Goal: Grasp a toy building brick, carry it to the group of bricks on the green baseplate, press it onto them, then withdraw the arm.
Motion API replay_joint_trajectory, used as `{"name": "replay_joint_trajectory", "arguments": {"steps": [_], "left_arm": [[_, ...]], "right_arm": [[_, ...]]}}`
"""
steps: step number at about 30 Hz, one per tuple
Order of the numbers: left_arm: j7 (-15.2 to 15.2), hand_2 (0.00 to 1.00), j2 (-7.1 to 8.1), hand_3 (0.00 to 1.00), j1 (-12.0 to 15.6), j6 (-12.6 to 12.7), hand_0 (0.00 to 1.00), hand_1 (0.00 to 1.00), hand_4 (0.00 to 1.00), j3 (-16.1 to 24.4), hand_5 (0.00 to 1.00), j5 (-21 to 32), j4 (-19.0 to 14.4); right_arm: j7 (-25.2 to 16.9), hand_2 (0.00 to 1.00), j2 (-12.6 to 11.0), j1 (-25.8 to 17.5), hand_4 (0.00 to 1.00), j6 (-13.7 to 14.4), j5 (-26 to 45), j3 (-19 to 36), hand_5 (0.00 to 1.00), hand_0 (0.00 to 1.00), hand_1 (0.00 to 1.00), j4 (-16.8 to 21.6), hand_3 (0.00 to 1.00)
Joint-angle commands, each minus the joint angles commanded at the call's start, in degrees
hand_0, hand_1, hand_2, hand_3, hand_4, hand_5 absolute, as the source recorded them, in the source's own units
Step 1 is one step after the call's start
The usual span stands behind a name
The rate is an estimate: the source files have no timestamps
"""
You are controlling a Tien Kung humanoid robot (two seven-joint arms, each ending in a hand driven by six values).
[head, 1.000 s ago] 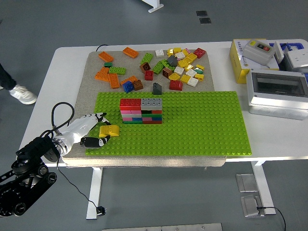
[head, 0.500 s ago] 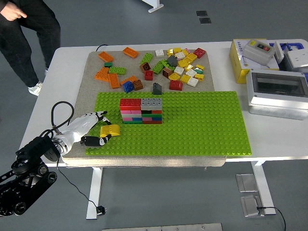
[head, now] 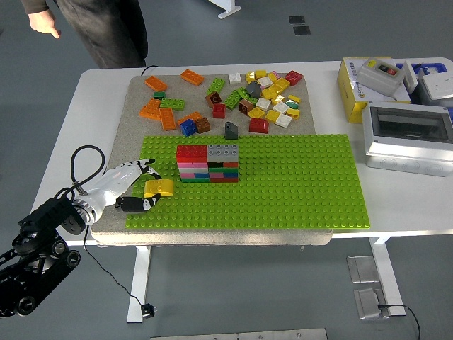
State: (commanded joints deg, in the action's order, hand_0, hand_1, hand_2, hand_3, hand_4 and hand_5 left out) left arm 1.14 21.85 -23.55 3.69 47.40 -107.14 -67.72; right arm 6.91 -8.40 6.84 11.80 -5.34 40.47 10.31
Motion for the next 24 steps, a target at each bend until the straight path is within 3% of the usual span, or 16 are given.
{"name": "replay_joint_trajectory", "arguments": {"steps": [4, 11, 15, 20, 24], "left_arm": [[-1.31, 0.98, 2.44, 0.511, -0.24, -1.14, 0.998, 0.982, 0.608, -0.19, 0.217, -1.24, -3.19], [-4.77, 0.974, 9.76, 0.511, -1.77, -4.29, 0.998, 0.979, 0.6, -1.71, 0.209, -4.27, -11.18], [-7.59, 0.98, 13.63, 0.513, -3.98, -7.25, 0.998, 0.976, 0.591, -1.76, 0.21, -1.44, -15.18], [-10.03, 0.971, 15.19, 0.517, -5.96, -10.14, 0.998, 0.976, 0.598, 1.47, 0.211, 4.18, -20.3], [-12.8, 0.967, 14.06, 0.519, -7.31, -13.05, 0.998, 0.977, 0.597, 3.83, 0.218, 8.98, -23.28]], "right_arm": [[-0.05, 0.745, -0.13, 0.08, 0.525, 0.05, 0.08, 0.09, 0.854, 0.769, 0.716, 0.0, 0.746], [0.04, 0.744, -0.47, 0.18, 0.525, 0.25, -0.27, 0.34, 0.853, 0.769, 0.716, 0.0, 0.746], [0.04, 0.744, -0.73, 0.15, 0.525, 0.34, -0.66, 0.83, 0.853, 0.77, 0.717, 0.0, 0.746], [-0.13, 0.745, -1.05, 0.18, 0.525, 0.41, -0.68, 0.84, 0.854, 0.769, 0.716, 0.0, 0.746], [-0.56, 0.745, -1.27, 0.24, 0.526, 0.37, 1.0, -0.54, 0.852, 0.766, 0.716, 0.0, 0.745]]}}
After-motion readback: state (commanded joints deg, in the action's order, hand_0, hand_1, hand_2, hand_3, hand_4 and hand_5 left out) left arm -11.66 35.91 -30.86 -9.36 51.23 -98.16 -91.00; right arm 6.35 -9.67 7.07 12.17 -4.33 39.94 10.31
